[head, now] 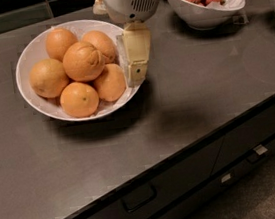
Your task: Pick orange from white bowl
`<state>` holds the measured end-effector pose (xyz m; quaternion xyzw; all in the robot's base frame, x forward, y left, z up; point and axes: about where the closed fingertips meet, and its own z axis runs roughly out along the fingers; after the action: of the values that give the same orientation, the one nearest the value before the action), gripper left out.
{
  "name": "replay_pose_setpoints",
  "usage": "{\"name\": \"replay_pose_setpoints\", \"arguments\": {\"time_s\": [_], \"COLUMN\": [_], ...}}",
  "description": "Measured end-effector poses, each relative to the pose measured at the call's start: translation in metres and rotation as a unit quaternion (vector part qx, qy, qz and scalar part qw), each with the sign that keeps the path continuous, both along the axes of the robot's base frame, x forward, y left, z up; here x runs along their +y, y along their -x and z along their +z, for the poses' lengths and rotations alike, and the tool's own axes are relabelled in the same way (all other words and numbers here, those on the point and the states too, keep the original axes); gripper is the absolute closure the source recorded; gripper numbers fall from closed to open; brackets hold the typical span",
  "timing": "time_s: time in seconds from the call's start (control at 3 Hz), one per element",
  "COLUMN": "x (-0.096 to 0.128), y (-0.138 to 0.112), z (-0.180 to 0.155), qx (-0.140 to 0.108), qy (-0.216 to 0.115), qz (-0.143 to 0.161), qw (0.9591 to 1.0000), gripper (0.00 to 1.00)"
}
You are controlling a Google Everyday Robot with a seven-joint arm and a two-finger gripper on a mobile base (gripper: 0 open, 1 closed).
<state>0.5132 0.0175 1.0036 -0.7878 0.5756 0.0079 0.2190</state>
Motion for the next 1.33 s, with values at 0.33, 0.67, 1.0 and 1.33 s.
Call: {"name": "replay_pose_setpoints", "arguments": {"time_s": [0.33, 0.67, 1.0, 1.33], "x": [0.035, 0.035, 0.046, 0.056], "y": [-0.011, -0.011, -0.019, -0.032], "z": [-0.016, -0.016, -0.024, -0.036], "qx": [0.010, 0.010, 0.016, 0.029], "qy": [-0.026, -0.026, -0.033, -0.038], "qz": [0.040, 0.040, 0.050, 0.056], "qw": [0.9988, 0.9988, 0.9981, 0.9973], "gripper": [0.00, 0.00, 0.00, 0.01]}}
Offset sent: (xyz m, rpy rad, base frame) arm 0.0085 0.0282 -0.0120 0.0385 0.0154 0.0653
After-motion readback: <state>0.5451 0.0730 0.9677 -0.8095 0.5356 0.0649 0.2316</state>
